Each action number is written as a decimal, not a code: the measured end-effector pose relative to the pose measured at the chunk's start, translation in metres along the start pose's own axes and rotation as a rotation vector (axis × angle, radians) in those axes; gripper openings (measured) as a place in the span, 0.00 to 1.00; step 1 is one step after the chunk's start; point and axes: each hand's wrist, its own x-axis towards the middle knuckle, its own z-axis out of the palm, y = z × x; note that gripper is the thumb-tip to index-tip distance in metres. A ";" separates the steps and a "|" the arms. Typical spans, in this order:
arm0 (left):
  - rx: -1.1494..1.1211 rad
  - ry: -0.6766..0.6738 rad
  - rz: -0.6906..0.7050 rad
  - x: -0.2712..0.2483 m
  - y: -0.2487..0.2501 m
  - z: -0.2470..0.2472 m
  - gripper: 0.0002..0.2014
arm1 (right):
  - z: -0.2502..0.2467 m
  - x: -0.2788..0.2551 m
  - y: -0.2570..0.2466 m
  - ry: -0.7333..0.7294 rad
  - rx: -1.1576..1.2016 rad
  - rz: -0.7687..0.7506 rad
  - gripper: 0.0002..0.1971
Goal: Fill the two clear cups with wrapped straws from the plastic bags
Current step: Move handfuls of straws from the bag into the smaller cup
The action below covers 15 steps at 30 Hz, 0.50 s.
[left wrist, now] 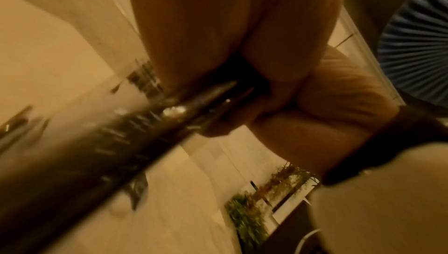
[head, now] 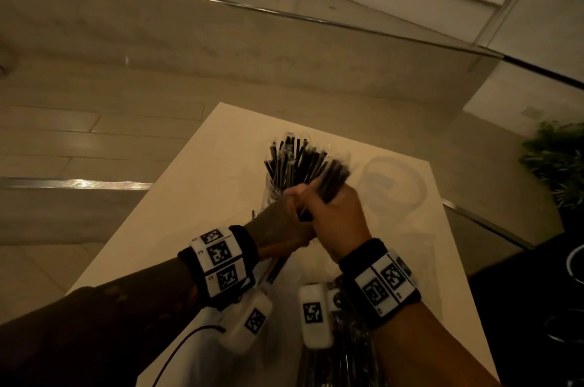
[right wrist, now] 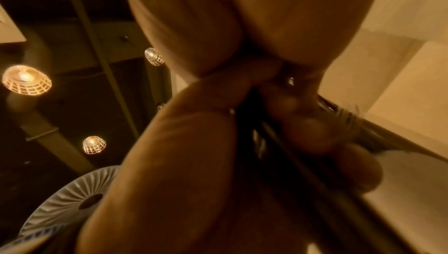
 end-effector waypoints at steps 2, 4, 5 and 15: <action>0.198 0.029 0.019 0.000 -0.006 -0.017 0.17 | -0.011 0.013 -0.013 0.177 0.129 -0.054 0.06; 0.395 0.182 0.062 -0.001 -0.014 -0.036 0.19 | -0.028 0.028 -0.031 0.355 0.258 -0.142 0.08; 0.475 0.247 0.099 -0.001 -0.020 -0.045 0.19 | -0.034 0.036 -0.038 0.412 0.278 -0.191 0.08; 0.804 0.301 0.041 0.031 -0.048 -0.043 0.13 | -0.002 0.079 -0.062 0.559 0.131 -0.297 0.02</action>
